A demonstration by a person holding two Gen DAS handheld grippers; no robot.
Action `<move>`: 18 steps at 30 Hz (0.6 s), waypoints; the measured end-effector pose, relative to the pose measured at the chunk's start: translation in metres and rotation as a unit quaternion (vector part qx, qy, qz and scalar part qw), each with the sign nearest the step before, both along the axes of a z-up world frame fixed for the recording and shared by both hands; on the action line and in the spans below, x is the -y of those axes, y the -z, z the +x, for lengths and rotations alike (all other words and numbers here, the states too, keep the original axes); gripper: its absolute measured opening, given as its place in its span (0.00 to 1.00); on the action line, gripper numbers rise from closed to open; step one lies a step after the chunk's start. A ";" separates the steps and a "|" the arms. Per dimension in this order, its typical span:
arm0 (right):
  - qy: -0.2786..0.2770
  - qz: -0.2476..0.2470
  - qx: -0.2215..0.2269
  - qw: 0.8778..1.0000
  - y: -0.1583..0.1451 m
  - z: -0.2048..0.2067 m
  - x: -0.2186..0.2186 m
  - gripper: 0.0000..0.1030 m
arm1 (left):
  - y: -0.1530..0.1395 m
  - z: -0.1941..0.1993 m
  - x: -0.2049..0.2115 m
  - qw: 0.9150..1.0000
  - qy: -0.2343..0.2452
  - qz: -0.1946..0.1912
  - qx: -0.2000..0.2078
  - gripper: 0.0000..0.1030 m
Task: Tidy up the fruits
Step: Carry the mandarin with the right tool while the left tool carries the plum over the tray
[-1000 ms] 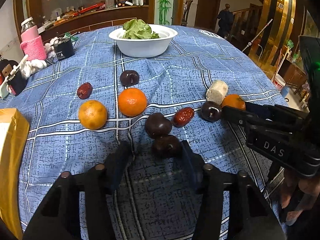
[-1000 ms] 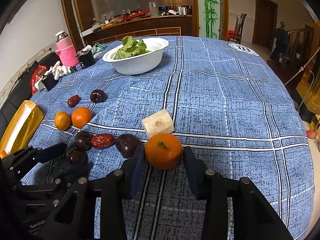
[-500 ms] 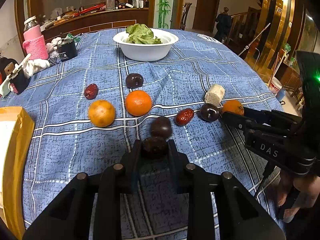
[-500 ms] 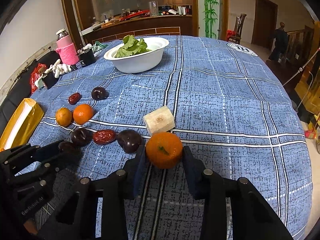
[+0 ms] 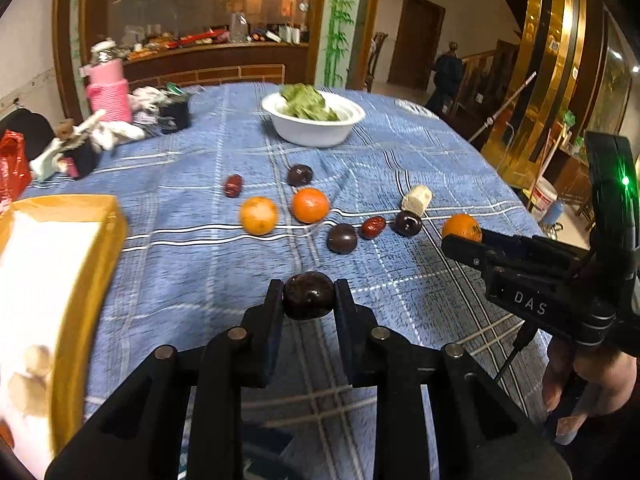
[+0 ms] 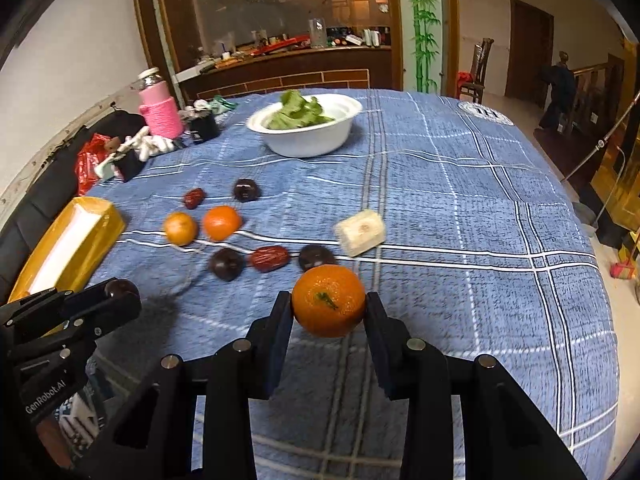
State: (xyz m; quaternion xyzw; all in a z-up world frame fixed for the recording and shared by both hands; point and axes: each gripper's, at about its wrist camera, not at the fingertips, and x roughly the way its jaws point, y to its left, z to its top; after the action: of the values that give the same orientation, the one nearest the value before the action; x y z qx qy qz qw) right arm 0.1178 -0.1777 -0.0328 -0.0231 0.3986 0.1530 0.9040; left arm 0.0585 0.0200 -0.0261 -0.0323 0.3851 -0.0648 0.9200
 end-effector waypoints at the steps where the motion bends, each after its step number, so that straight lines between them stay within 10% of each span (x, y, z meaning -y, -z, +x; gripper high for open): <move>1: -0.003 0.004 0.003 1.000 -0.003 -0.006 -0.003 0.36 | -0.004 -0.006 -0.005 1.000 -0.004 -0.003 0.004 0.21; 18: -0.065 0.019 0.043 0.997 -0.042 -0.087 -0.083 0.36 | -0.025 -0.076 -0.091 0.996 -0.081 -0.025 0.033 0.21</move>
State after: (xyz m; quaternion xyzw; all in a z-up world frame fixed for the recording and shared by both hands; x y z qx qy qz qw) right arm 0.0307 -0.0947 0.0091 -0.0381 0.3537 0.2182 0.9088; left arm -0.0178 0.1112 -0.0009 -0.0839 0.3486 -0.0009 0.9335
